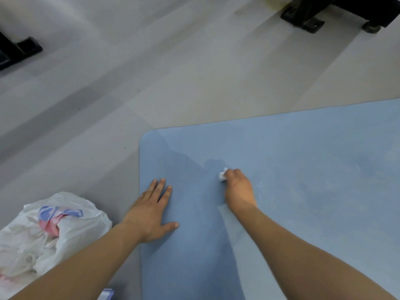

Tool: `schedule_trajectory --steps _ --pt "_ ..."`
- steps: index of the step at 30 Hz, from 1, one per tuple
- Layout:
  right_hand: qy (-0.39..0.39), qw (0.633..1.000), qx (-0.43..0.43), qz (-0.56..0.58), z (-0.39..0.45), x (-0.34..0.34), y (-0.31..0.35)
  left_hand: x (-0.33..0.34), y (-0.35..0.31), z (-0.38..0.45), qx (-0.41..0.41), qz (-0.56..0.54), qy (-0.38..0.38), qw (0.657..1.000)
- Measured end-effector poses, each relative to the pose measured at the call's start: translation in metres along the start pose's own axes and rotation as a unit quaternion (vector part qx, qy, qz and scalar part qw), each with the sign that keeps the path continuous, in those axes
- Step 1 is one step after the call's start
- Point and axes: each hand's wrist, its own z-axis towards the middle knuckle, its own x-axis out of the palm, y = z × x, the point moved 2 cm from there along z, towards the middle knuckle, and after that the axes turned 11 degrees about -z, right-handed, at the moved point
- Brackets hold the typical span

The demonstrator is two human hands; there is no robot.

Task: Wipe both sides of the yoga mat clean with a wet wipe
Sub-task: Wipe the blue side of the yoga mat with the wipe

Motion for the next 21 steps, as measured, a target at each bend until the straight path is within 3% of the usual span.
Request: schedule_trajectory --steps 4,7,10,15,18,21 --pt "0.030 0.990 -0.125 0.062 -0.047 0.026 0.089 -0.003 -0.001 -0.003 0.009 0.016 0.006 1.000" --pt "0.117 0.973 -0.195 0.047 -0.069 0.028 0.122 -0.002 -0.002 -0.007 0.016 0.014 0.014 1.000" --pt "0.057 0.972 -0.225 0.030 -0.065 0.017 0.103 -0.002 -0.001 -0.010 0.012 0.016 0.018 1.000" --pt "-0.058 0.992 -0.101 -0.045 -0.008 -0.011 -0.015 -0.004 -0.005 -0.007 0.015 0.045 0.016 0.999" --pt "-0.027 0.997 -0.017 -0.068 0.009 -0.025 -0.066 -0.003 -0.013 -0.004 0.047 0.056 0.016 0.997" --pt "-0.017 0.999 0.023 -0.041 0.007 -0.019 -0.058 -0.001 -0.020 -0.001 0.069 0.064 0.040 0.995"
